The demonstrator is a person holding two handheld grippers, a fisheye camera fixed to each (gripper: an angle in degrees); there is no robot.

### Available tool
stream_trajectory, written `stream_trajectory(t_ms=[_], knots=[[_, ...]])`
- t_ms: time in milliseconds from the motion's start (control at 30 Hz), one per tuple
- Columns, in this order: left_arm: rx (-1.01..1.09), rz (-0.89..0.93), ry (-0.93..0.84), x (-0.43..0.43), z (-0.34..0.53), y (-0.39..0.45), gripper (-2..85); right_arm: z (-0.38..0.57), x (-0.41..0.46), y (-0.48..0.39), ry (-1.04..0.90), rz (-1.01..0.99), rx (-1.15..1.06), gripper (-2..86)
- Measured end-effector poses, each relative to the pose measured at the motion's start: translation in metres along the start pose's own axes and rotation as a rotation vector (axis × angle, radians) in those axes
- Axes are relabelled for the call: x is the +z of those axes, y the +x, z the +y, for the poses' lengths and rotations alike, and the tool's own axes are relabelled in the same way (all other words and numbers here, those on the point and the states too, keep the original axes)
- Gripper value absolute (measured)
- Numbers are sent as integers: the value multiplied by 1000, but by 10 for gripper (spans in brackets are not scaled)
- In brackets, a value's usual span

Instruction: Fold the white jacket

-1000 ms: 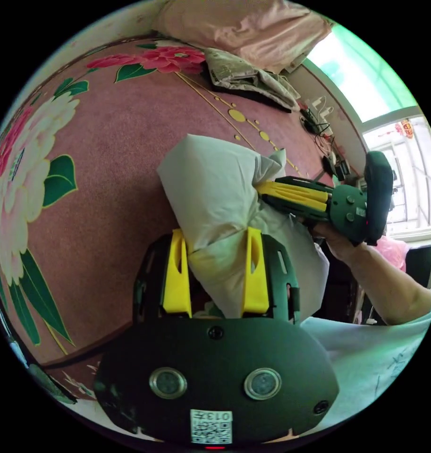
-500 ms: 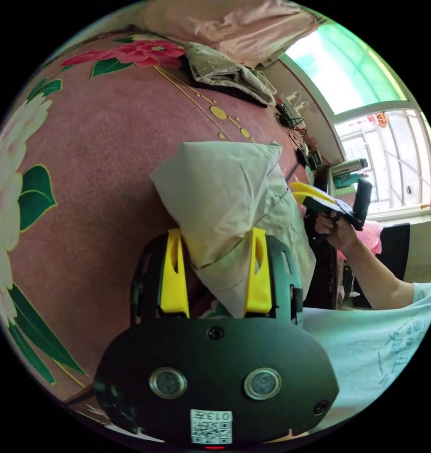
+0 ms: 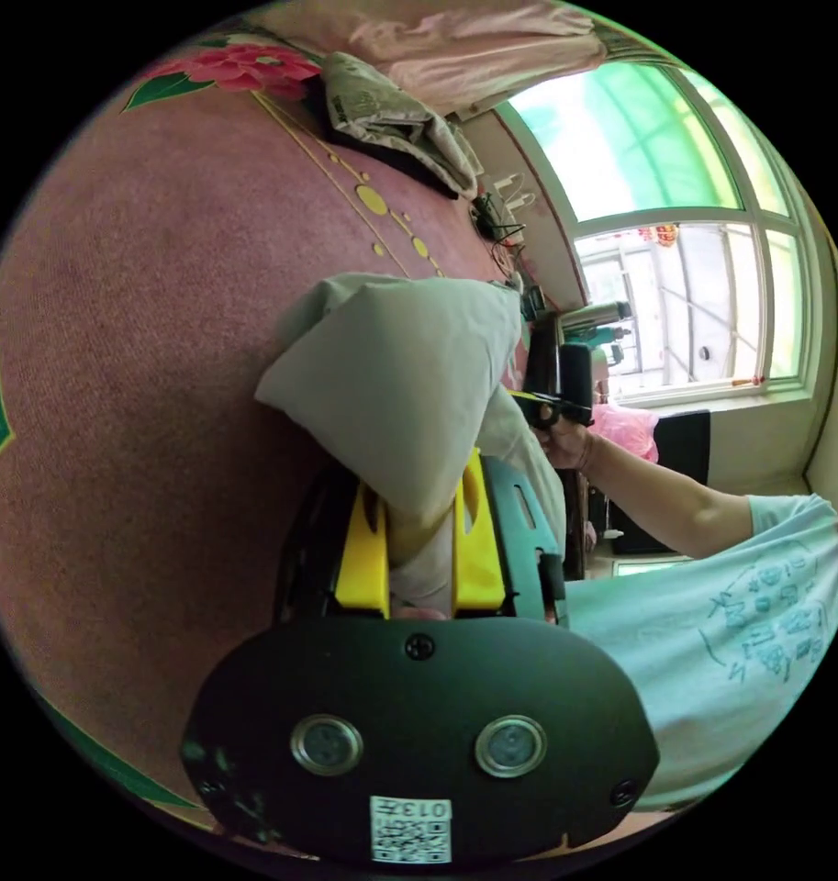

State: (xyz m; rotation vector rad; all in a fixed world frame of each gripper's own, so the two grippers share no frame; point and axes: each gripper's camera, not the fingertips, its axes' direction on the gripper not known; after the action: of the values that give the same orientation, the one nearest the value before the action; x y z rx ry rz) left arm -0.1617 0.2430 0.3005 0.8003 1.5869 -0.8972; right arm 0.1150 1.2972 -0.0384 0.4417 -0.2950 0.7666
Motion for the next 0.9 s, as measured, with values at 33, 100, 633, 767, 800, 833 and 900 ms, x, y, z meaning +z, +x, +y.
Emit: stream_trajectory(t_ms=[33,100,633,767,800,833,900], knots=[[21,-5,10,-3,2,2,99,-5,1,4,-4,7,-4,93],[33,-16,25,-10,7,5,89,-15,0,9,-21,10,-24,73],[486,35,392,-116,-137,159,79,-158,-206,-44,428,79,-529,59],[504,110,555,-119,-230,165,79,-257,-269,-78,410,379,-704,61],[494,125,579,-119,-243,162,79,-273,-273,-81,402,414,-727,61],[473,147,626,-120,-267,154,79,-305,-278,-86,387,477,-764,62],[419,160,694,-122,-296,134,79,-354,-275,-93,351,571,-824,63]])
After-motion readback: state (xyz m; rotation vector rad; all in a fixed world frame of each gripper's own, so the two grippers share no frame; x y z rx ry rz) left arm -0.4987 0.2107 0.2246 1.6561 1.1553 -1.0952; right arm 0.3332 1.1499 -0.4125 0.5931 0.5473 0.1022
